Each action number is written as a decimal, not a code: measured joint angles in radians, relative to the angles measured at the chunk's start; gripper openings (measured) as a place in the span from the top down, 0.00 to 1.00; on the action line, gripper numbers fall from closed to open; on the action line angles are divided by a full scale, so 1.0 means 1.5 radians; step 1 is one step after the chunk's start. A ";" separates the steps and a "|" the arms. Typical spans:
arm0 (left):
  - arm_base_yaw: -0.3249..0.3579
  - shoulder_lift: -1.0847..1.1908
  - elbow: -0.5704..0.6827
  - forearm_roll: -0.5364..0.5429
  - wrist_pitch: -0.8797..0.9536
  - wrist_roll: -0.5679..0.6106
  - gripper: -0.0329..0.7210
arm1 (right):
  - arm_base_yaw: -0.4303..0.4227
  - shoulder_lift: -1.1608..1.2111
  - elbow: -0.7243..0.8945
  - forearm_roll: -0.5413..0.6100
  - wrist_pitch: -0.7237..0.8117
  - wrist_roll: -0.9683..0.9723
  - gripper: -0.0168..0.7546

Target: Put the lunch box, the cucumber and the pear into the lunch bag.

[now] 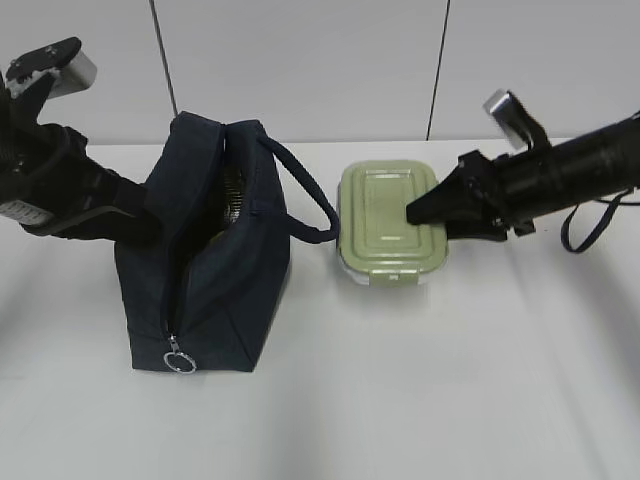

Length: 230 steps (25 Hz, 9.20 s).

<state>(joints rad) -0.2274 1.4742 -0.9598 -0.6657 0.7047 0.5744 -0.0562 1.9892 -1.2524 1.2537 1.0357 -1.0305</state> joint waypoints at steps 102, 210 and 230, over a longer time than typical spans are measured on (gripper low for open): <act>-0.002 0.086 -0.116 0.020 0.068 -0.032 0.96 | 0.415 -0.018 -0.337 -0.836 -0.034 0.751 0.96; -0.271 -0.239 0.283 0.031 -0.356 -0.036 0.57 | 0.534 -0.074 0.418 -0.892 -1.101 0.839 0.58; -0.271 -0.239 0.283 0.031 -0.358 -0.036 0.57 | 0.534 -0.048 0.396 -0.904 -1.114 0.842 0.69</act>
<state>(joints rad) -0.6341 1.1158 -0.5348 -0.6200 0.1674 0.5212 0.7444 1.9174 -0.6588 -0.1016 -0.6353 0.2319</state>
